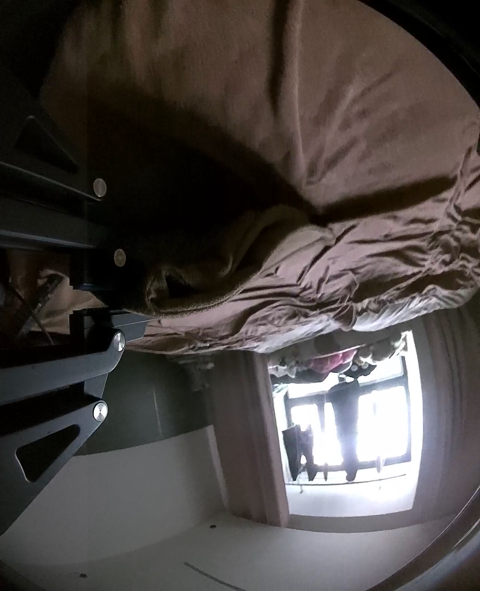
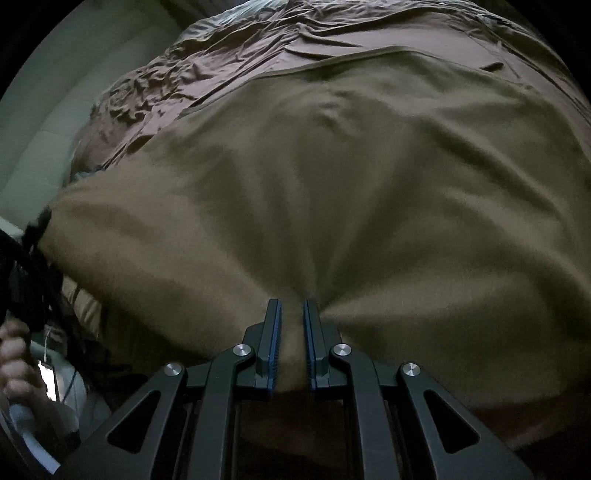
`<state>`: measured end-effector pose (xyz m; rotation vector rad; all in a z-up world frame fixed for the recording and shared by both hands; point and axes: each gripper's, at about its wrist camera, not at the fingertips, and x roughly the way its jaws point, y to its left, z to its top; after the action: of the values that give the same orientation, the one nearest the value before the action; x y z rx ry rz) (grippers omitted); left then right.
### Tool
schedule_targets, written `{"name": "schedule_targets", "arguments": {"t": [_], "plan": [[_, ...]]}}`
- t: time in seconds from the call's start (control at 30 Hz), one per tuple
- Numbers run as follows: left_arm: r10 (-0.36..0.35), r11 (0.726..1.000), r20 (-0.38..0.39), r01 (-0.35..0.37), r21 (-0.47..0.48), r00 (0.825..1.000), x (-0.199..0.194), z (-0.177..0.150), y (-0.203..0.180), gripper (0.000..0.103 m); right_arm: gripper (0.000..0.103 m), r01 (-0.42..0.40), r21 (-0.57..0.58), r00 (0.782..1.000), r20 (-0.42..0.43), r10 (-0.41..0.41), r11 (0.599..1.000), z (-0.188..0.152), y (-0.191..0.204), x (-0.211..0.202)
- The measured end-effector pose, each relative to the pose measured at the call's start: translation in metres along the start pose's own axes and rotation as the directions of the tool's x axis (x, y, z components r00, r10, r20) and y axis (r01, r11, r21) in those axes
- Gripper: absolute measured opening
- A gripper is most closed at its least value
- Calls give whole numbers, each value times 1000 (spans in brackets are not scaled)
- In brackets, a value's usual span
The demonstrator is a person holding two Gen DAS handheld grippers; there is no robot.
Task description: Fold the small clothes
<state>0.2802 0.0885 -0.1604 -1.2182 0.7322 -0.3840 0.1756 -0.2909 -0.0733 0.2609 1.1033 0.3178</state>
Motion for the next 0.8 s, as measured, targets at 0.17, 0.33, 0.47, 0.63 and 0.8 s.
{"name": "schedule_targets", "arguments": {"t": [0.17, 0.33, 0.47, 0.63, 0.8], "plan": [[-16, 999, -32, 17, 43, 999, 13, 1, -24, 6, 8, -30, 11, 999, -11, 30, 999, -6, -4, -8], [-52, 993, -85, 60, 100, 995, 33, -2, -54, 6, 11, -48, 55, 998, 46, 46, 997, -6, -20, -37], [-72, 986, -133, 91, 143, 988, 53, -7, -77, 6, 12, -69, 76, 993, 106, 60, 995, -6, -36, -65], [-86, 975, -197, 123, 185, 977, 83, -17, -105, 6, 42, -87, 117, 986, 154, 69, 989, -13, -61, -97], [-82, 961, -271, 148, 235, 959, 113, -35, -131, 6, 48, -85, 144, 975, 216, 52, 986, -26, -80, -131]]}}
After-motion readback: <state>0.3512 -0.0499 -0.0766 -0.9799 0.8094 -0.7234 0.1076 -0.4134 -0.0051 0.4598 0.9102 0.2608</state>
